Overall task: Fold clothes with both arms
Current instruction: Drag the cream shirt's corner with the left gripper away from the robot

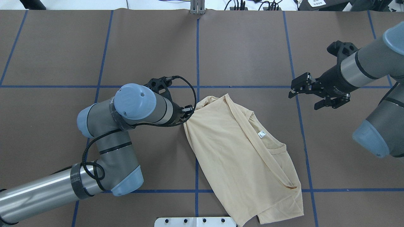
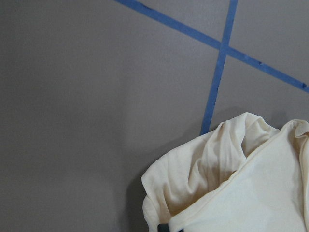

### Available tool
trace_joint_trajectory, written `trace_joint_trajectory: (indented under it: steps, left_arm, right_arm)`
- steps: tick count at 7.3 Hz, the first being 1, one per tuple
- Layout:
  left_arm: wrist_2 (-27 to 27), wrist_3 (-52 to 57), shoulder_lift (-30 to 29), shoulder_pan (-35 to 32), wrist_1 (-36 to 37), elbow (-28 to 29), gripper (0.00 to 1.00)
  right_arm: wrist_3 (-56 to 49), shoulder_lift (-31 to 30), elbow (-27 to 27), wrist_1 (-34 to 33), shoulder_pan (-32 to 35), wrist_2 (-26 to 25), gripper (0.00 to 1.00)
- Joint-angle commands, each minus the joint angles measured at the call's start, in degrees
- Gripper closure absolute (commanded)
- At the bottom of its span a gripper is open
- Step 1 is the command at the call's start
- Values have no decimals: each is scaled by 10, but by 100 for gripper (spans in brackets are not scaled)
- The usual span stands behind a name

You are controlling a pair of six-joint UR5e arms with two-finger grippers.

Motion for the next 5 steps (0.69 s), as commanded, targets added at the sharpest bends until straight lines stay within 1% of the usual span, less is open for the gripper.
trace_joint_trajectory:
  steps: [1, 3, 5]
  left_arm:
    - [1, 30, -32, -34, -5, 60, 100]
    - [1, 43, -69, -57, -12, 127, 100]
    - [2, 52, -101, -86, -80, 216, 100]
  right_arm:
    - [0, 0, -2, 0, 2, -1, 0]
    - [0, 0, -2, 0, 5, -7, 0]
    - [0, 1, -3, 0, 4, -17, 0]
